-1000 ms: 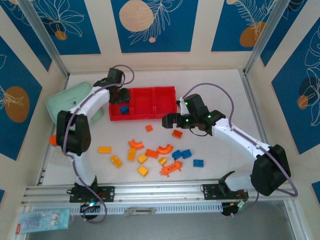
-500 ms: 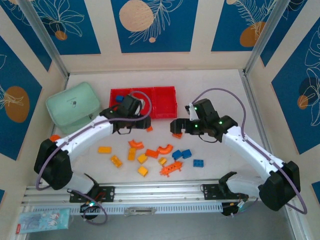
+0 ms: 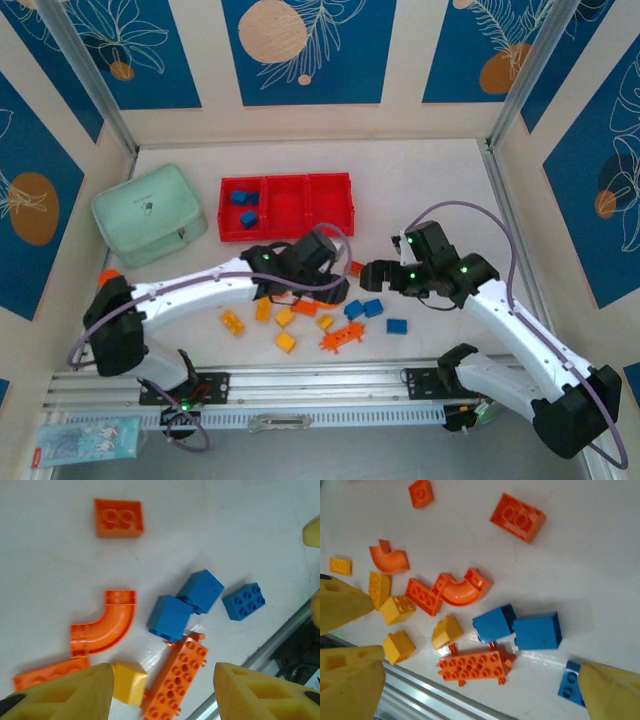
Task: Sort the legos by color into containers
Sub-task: Pick up the lego from the middle-left of the table.
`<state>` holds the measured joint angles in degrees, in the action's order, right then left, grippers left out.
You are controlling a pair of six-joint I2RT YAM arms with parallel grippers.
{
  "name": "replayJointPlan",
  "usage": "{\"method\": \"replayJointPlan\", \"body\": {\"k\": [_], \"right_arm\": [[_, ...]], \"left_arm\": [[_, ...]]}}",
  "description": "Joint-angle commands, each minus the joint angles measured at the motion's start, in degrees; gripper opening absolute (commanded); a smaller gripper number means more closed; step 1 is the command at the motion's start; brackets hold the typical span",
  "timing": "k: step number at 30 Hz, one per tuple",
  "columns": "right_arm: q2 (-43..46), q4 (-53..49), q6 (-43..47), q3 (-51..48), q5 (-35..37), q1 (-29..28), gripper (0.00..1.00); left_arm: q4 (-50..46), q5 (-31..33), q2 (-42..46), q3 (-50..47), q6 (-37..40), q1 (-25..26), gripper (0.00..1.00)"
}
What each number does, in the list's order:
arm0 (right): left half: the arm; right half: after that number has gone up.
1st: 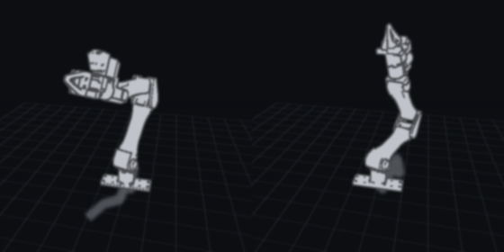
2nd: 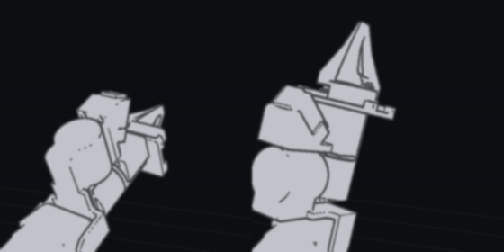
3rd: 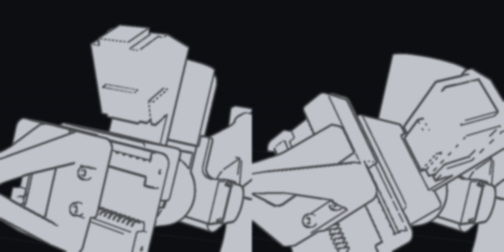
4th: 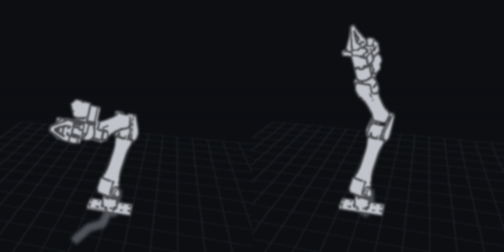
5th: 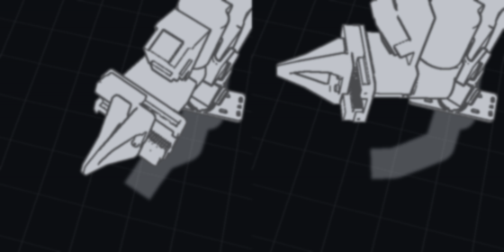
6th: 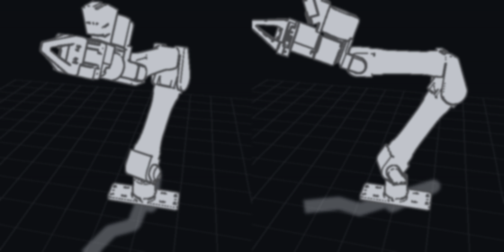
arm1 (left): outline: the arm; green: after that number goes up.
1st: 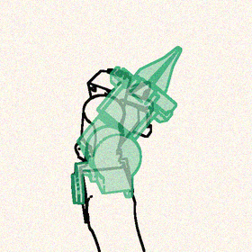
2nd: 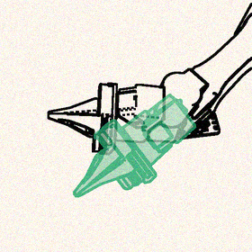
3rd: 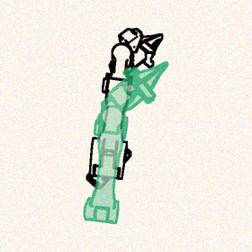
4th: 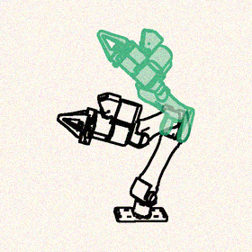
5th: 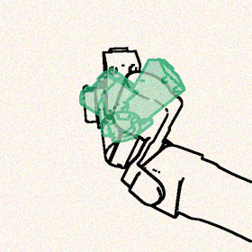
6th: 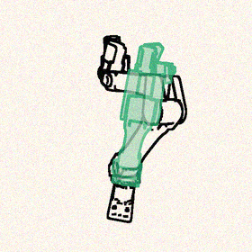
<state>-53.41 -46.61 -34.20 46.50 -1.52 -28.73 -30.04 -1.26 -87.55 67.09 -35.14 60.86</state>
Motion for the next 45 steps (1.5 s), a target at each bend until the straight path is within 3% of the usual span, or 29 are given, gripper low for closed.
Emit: {"method": "replayJointPlan", "body": {"k": [1, 9, 21, 36, 45], "right_arm": [[2.26, -4.10, -2.19, -1.83, -1.47, 0.26, 0.99], [5.49, -6.97, -8.70, -3.50, 0.13, -0.58, 0.99], [8.43, -7.63, -11.01, -4.33, 1.44, 0.44, 0.99], [8.69, -5.71, -9.31, -4.32, 0.34, 0.96, 0.99], [8.79, -5.49, -8.54, -4.22, 0.19, 1.61, 0.99]], "left_arm": [[-1.82, -0.74, -4.39, 2.95, 0.00, 2.51, 0.54], [-1.96, -3.25, -13.77, 7.97, 1.55, 4.49, 0.52], [-6.30, 0.67, -23.81, 14.29, 3.98, 4.44, 0.50], [-7.70, 3.80, -28.27, 15.85, 4.73, 4.45, 0.48], [-9.42, 5.78, -29.34, 16.53, 5.25, 4.44, 0.41]]}}
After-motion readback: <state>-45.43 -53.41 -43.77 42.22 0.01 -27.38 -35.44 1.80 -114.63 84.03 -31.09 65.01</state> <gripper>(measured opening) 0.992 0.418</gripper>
